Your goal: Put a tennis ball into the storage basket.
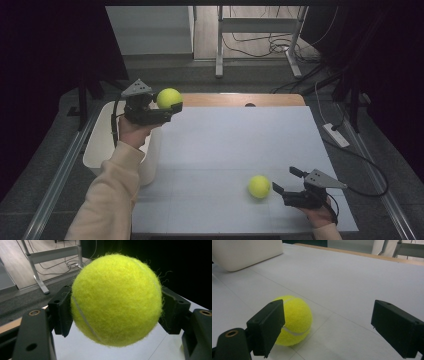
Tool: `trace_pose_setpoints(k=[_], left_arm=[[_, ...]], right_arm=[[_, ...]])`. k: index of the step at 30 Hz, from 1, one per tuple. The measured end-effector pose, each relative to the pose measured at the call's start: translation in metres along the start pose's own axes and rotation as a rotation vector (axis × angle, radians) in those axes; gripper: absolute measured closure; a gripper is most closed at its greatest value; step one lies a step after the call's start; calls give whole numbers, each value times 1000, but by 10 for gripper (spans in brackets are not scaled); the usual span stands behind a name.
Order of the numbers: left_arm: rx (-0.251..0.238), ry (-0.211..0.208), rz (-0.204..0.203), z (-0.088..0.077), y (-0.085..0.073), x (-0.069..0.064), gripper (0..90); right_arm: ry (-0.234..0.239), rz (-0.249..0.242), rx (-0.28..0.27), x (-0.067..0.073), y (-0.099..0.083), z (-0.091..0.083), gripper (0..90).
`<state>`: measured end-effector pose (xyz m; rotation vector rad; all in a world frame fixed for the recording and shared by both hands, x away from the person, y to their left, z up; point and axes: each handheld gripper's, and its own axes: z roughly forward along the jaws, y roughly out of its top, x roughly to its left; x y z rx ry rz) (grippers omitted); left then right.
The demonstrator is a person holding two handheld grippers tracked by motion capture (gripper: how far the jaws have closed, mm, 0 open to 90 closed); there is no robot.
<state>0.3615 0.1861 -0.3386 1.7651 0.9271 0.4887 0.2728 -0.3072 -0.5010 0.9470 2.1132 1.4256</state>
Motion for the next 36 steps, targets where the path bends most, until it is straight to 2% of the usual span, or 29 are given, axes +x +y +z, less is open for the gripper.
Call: trace_pose_setpoints(k=[10,23,36], left_arm=[[-8,32,-11,-6,1,9,264],[-15,75,-47,-19,-3,26,264],[-24,97,-60,-24,-5,33,265]], right_arm=[[0,0,0,0,0,-1,117],[-6,-2,-1,0,0,0,120],[-7,-2,-1,0,0,0,123]])
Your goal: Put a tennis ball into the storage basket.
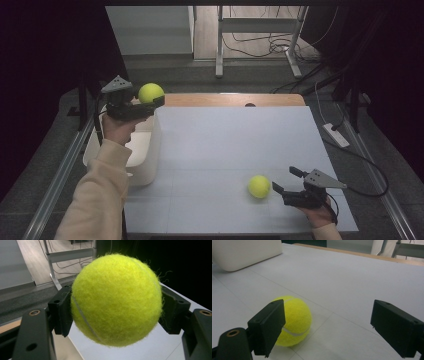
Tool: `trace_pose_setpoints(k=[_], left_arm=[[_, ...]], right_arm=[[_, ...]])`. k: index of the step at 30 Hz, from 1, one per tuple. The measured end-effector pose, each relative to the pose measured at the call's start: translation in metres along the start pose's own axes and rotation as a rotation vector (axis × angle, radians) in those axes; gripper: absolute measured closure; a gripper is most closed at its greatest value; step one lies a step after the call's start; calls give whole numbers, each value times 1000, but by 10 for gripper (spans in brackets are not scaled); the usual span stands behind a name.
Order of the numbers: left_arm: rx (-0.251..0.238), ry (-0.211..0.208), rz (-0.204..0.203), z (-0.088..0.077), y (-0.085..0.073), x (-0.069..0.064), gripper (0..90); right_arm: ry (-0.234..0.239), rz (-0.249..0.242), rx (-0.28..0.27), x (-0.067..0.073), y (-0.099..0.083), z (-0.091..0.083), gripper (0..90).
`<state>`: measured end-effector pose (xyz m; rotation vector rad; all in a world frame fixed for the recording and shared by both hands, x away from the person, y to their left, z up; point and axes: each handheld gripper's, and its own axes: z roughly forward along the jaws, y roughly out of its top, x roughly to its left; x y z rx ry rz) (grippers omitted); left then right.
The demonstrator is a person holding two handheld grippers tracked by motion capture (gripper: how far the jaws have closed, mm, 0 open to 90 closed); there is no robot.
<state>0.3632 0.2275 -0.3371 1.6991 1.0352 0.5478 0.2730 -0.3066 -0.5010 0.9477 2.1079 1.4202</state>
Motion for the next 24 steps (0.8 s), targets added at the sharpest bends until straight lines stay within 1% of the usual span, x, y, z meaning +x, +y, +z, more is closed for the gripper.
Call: trace_pose_setpoints(k=[12,24], left_arm=[[6,41,-7,-3,0,10,264],[22,86,-26,-4,-1,25,264]], right_arm=[[-3,1,-1,0,0,0,123],[-2,1,0,0,0,1,124]])
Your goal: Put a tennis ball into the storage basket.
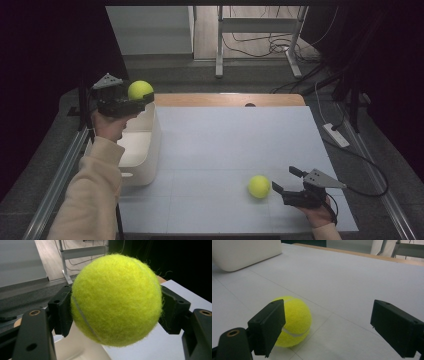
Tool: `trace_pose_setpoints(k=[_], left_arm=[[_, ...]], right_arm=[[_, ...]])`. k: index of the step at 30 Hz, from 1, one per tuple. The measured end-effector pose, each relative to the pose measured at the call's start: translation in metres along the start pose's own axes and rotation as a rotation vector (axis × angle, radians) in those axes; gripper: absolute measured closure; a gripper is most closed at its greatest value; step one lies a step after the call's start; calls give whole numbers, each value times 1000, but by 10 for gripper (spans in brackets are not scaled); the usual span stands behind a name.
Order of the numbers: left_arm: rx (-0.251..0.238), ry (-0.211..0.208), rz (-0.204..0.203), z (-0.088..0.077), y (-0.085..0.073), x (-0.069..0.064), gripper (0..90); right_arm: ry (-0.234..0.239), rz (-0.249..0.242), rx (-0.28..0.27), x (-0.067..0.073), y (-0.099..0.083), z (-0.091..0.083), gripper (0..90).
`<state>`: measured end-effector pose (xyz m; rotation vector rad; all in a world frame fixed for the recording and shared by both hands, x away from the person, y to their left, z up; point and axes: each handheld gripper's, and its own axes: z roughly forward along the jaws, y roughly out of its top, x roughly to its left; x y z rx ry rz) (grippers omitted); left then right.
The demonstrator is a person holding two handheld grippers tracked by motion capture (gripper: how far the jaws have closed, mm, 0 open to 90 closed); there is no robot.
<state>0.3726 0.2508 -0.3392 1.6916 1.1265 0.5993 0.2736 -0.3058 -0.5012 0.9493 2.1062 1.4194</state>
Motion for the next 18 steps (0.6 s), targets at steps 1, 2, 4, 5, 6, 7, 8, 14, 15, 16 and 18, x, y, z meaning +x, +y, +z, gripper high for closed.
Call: trace_pose_setpoints(k=[1,2,4,5,6,7,8,14,15,16,18], left_arm=[[2,3,-1,0,0,1,265],[3,6,-3,0,0,2,264],[5,11,-5,0,0,5,265],[5,11,-5,0,0,5,265],[6,15,-6,0,1,5,265],[6,17,-5,-1,1,6,265],[6,20,-4,-1,1,7,264],[7,35,-12,-3,-1,12,265],[7,39,-12,-3,-1,13,265],[7,41,-12,-4,-1,14,265],[6,46,-15,-5,-2,15,265]], right_arm=[[0,1,0,0,0,0,124],[0,2,0,0,0,0,124],[-1,3,0,0,0,0,124],[-1,3,0,0,0,0,124],[0,4,-3,0,0,0,124],[0,2,1,0,0,0,124],[-1,3,-1,0,0,0,124],[-3,3,-3,-1,0,-1,124],[-3,2,-4,-1,0,-1,124],[-3,2,-3,-1,0,-1,125],[-4,3,-2,-1,0,0,124]])
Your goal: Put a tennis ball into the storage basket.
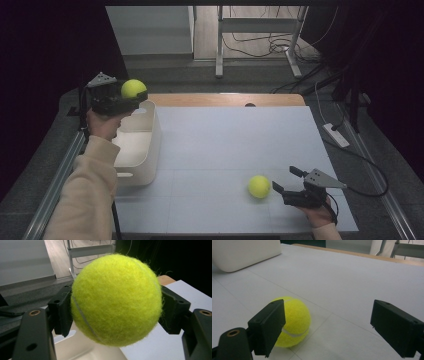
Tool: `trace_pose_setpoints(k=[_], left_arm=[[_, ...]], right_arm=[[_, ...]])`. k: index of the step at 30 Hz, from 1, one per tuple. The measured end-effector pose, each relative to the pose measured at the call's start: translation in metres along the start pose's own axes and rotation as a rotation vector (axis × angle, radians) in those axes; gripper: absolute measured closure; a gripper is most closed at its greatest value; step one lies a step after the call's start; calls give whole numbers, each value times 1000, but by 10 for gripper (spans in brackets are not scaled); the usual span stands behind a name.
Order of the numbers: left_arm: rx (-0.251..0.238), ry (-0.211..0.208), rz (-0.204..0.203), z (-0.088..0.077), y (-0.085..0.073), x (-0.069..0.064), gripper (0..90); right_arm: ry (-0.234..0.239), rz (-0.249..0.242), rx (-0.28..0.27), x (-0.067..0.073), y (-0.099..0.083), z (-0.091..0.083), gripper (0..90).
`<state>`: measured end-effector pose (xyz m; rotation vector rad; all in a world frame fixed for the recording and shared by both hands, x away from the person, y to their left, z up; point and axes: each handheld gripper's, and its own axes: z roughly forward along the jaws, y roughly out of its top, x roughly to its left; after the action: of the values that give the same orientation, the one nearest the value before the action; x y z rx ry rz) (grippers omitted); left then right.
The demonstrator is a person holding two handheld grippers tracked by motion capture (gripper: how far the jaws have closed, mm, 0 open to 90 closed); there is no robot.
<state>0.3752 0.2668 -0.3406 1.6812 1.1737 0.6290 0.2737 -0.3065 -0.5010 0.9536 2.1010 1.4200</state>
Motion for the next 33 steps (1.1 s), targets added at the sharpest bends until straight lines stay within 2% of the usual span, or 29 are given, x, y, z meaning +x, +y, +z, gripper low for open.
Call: trace_pose_setpoints(k=[14,33], left_arm=[[12,40,-21,0,-3,11,265],[69,117,-36,1,-13,34,265]], right_arm=[[-1,0,-2,0,0,0,125],[-1,-1,2,1,0,0,126]])
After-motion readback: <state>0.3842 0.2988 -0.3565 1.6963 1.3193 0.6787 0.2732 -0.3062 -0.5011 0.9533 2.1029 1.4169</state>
